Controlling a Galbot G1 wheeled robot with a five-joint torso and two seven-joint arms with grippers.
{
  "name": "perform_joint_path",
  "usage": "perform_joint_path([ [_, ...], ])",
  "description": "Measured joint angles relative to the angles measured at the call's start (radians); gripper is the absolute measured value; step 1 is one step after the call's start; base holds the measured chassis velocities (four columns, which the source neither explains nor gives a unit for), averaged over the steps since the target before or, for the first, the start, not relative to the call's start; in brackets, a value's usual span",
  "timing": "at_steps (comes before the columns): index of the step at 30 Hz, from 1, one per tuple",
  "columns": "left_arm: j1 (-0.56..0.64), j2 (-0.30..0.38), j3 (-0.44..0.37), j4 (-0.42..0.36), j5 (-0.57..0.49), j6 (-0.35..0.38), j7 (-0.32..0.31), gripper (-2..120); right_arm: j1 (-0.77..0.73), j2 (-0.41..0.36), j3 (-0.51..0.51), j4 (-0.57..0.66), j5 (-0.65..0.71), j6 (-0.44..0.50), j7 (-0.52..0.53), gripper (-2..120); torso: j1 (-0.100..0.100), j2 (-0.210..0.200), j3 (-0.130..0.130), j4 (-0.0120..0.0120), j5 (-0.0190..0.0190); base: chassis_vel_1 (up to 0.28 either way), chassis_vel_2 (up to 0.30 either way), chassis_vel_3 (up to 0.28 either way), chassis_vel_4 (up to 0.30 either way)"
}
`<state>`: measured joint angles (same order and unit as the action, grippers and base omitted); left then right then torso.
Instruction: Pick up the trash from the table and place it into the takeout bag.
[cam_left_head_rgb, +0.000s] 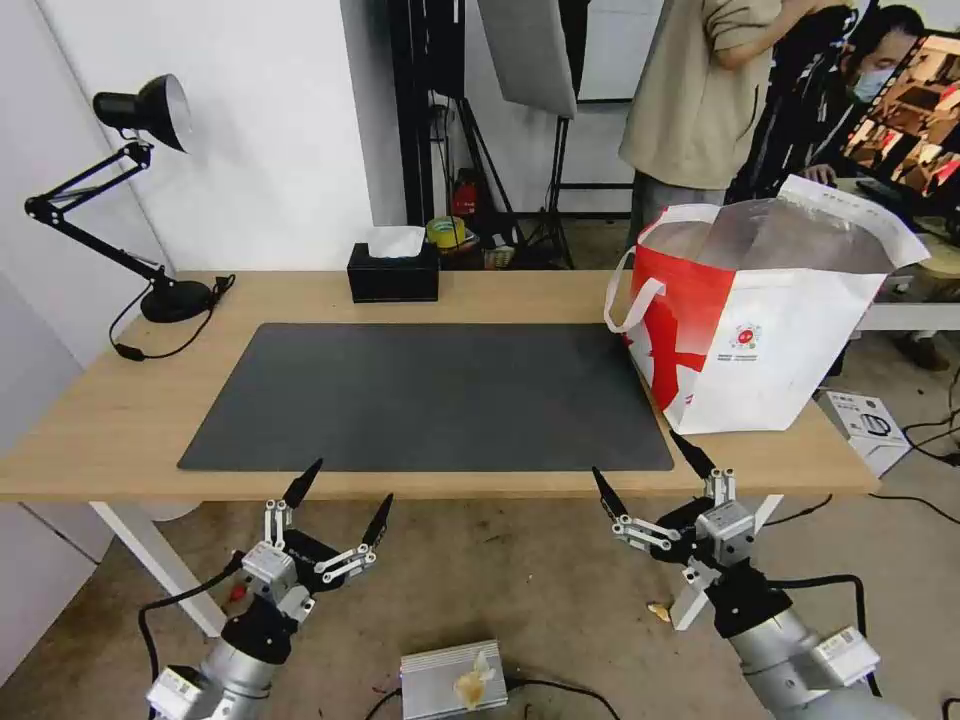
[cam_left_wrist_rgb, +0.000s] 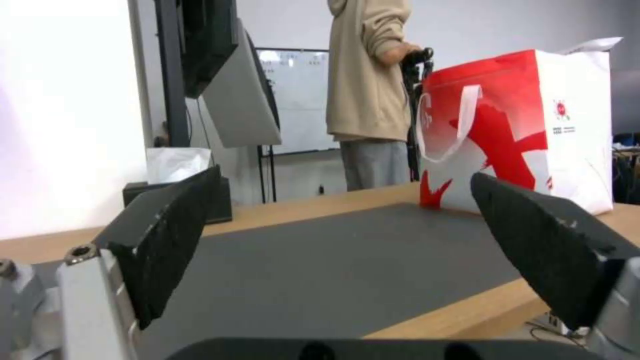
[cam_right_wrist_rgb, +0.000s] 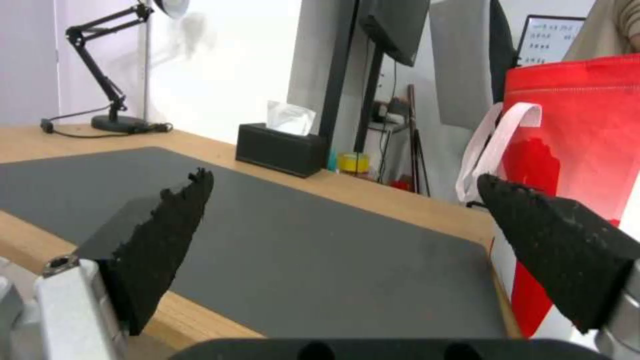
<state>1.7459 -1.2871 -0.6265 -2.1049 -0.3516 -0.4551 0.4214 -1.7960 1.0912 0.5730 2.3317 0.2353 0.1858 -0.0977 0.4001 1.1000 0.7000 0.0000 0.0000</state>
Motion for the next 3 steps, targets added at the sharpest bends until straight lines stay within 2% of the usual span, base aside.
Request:
perform_joint_path([
  [3,-0.003,-0.001,0.003,0.0,-0.006,-0.001,-0.003,100,0.0,0.0,0.0,0.0,0.0,0.0,0.0,100,0.0,0.0,0.0,0.0,0.0,0.0,0.0,0.0,0.0],
])
